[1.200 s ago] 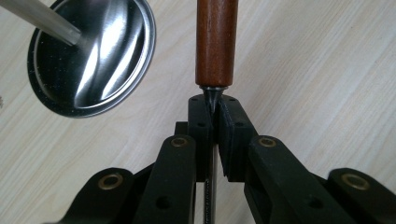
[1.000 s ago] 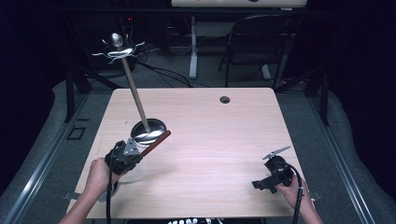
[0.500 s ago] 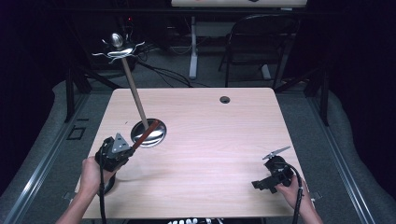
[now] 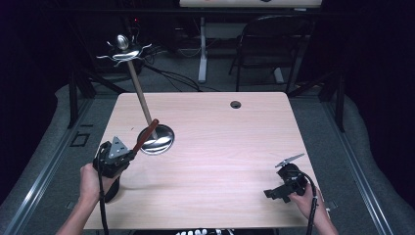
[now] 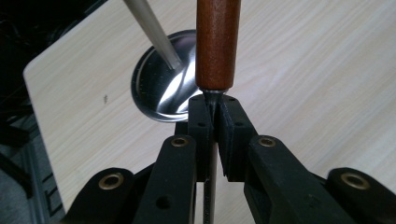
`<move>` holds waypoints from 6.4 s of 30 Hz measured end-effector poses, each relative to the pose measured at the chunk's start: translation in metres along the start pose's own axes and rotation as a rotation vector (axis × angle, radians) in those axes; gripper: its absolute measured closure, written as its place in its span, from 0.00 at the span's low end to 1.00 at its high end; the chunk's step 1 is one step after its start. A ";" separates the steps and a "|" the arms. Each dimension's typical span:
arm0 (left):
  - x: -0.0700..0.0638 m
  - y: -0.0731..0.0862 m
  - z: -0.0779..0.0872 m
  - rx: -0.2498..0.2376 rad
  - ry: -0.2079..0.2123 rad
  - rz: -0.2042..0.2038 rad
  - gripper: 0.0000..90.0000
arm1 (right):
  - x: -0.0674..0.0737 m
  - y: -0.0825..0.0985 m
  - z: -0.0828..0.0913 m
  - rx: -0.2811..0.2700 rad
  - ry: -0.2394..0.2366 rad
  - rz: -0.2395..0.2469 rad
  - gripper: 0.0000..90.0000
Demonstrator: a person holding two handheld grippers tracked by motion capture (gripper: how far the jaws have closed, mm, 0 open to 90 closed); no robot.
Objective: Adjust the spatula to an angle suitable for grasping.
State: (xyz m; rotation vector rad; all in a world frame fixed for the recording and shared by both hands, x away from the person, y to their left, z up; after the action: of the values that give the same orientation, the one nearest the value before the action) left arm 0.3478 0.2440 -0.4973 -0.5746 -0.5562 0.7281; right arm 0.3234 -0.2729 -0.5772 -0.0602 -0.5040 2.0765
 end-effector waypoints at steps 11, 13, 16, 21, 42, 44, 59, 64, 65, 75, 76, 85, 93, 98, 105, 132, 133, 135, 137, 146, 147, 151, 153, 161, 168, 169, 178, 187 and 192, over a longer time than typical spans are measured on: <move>0.006 -0.004 0.016 -0.051 -0.056 0.038 0.94 | 0.000 0.000 0.001 0.008 0.006 0.005 0.02; 0.007 -0.005 0.020 -0.062 -0.062 0.043 0.94 | 0.000 0.000 0.000 -0.001 0.002 -0.003 0.02; 0.008 -0.007 0.026 -0.090 -0.076 0.052 0.94 | -0.001 0.000 0.000 0.013 0.005 0.007 0.02; 0.010 -0.010 0.036 -0.139 -0.104 0.058 0.94 | 0.000 0.000 -0.001 0.004 -0.004 -0.003 0.02; 0.030 -0.014 0.046 -0.294 -0.114 0.163 0.94 | -0.001 -0.001 -0.002 -0.012 0.004 -0.013 0.02; 0.030 -0.014 0.047 -0.302 -0.121 0.168 0.94 | -0.001 -0.001 -0.002 -0.008 0.001 -0.014 0.02; 0.038 -0.026 0.056 -0.347 -0.180 0.222 0.94 | -0.001 -0.002 -0.003 0.002 0.013 -0.008 0.02; 0.043 -0.031 0.056 -0.361 -0.191 0.251 0.94 | -0.002 -0.003 -0.003 0.003 0.013 -0.008 0.02; 0.043 -0.032 0.056 -0.365 -0.193 0.255 0.94 | -0.001 -0.003 -0.003 0.008 0.010 -0.005 0.02; 0.043 -0.045 0.060 -0.386 -0.222 0.258 0.94 | -0.001 -0.003 -0.003 0.008 0.012 -0.004 0.02; 0.042 -0.046 0.061 -0.387 -0.223 0.261 0.94 | -0.001 -0.003 -0.003 0.005 0.013 -0.002 0.02; 0.042 -0.058 0.061 -0.414 -0.243 0.281 0.94 | -0.001 -0.002 -0.004 0.013 0.012 0.007 0.02; 0.041 -0.070 0.060 -0.421 -0.259 0.285 0.94 | -0.001 -0.002 -0.003 0.018 0.017 0.011 0.02; 0.044 -0.076 0.057 -0.410 -0.267 0.310 0.94 | 0.000 -0.001 -0.004 0.004 0.014 0.000 0.02; 0.049 -0.085 0.057 -0.414 -0.277 0.331 0.94 | -0.001 -0.001 -0.003 0.016 0.019 0.009 0.02; 0.062 -0.091 0.049 -0.342 -0.388 0.337 0.94 | 0.001 -0.002 -0.003 0.006 0.005 0.005 0.02; 0.061 -0.091 0.048 -0.344 -0.371 0.335 0.94 | 0.001 -0.002 -0.003 0.005 0.012 0.007 0.02; 0.058 -0.092 0.046 -0.356 -0.360 0.328 0.93 | 0.001 -0.002 -0.003 0.009 0.013 0.006 0.02; 0.057 -0.093 0.044 -0.372 -0.339 0.330 0.93 | 0.001 -0.002 -0.003 0.010 0.011 0.008 0.02; 0.055 -0.097 0.039 -0.385 -0.313 0.289 0.91 | 0.001 -0.002 -0.003 0.011 0.007 0.010 0.02; 0.055 -0.098 0.039 -0.386 -0.315 0.289 0.91 | 0.001 -0.002 -0.003 0.012 0.012 0.013 0.02; 0.057 -0.097 0.038 -0.389 -0.314 0.294 0.90 | 0.001 -0.002 -0.003 0.010 0.013 0.016 0.02; 0.056 -0.097 0.040 -0.423 -0.293 0.284 0.85 | 0.001 -0.002 -0.003 0.011 0.013 0.016 0.02; 0.043 -0.100 0.038 -0.431 -0.275 0.219 0.78 | 0.002 -0.002 -0.002 0.015 0.015 0.018 0.02; 0.039 -0.095 0.038 -0.449 -0.263 0.212 0.71 | 0.001 -0.002 -0.003 0.011 0.013 0.017 0.02; 0.038 -0.094 0.038 -0.445 -0.261 0.218 0.68 | 0.002 -0.002 -0.003 0.012 0.013 0.018 0.02; 0.035 -0.085 0.048 -0.427 -0.185 0.223 0.39 | 0.002 -0.002 -0.001 0.015 0.015 0.022 0.02; 0.026 -0.069 0.058 -0.359 -0.127 0.211 0.18 | 0.002 -0.002 -0.001 0.000 0.017 0.016 0.02; 0.021 -0.055 0.059 -0.296 -0.095 0.206 0.15 | 0.002 -0.002 -0.001 0.000 0.018 0.016 0.02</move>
State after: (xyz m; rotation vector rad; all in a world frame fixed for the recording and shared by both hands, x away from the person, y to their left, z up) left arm 0.3474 0.2427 -0.4146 -0.8856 -0.7057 0.8778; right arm 0.3240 -0.2699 -0.5767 -0.0826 -0.4938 2.0903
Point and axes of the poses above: each handheld gripper's, and its own axes: z roughly backward along the jaws, y roughly out of its underside, x roughly to its left, the point moved 3 cm from there along -z, roughly forward along the jaws, and after that the axes turned 1 degree about x, right-handed, at the moved point
